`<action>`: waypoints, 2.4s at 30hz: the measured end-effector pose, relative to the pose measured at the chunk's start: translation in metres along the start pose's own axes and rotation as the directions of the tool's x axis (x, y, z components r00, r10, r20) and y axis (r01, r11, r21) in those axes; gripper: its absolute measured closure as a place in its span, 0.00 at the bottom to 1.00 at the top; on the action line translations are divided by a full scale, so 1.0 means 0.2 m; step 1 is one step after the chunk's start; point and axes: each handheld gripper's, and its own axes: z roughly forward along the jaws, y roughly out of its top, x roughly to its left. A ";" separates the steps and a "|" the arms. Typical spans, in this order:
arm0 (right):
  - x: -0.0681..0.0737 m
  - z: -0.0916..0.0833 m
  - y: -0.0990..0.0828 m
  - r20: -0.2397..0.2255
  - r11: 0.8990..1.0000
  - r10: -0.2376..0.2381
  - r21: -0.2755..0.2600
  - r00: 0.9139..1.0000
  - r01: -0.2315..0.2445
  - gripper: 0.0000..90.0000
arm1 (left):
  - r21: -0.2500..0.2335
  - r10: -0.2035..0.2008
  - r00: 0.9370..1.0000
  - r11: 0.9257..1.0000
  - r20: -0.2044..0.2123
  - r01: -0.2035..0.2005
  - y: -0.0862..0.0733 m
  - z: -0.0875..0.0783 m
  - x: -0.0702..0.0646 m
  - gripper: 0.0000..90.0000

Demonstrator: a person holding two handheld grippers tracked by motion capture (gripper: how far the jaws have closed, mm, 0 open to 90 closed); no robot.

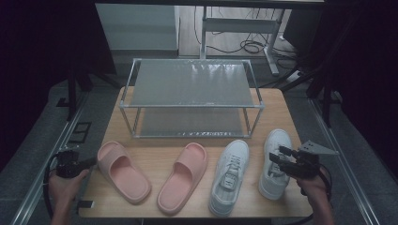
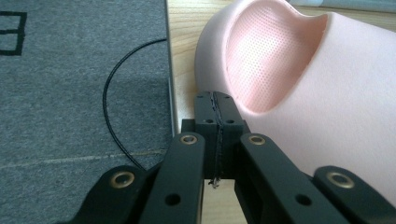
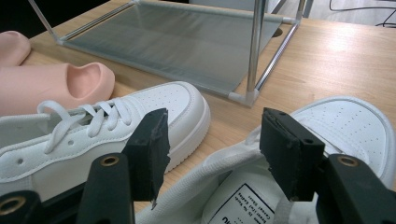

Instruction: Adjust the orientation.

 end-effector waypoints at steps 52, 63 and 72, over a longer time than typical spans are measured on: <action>-0.01 0.00 -0.01 0.002 1.000 0.006 0.006 1.000 -0.006 0.47 | 0.024 0.162 0.978 0.986 0.131 -0.166 0.22 0.27 -0.43 1.00; -0.01 0.00 -0.01 0.005 1.000 0.008 0.002 1.000 -0.008 0.47 | -0.013 0.186 0.972 0.983 0.144 -0.186 0.21 0.18 -0.44 1.00; -0.01 -0.01 -0.01 0.007 1.000 0.007 0.000 1.000 -0.007 0.47 | -0.065 0.215 0.958 0.976 0.190 -0.206 0.10 -0.01 -0.45 1.00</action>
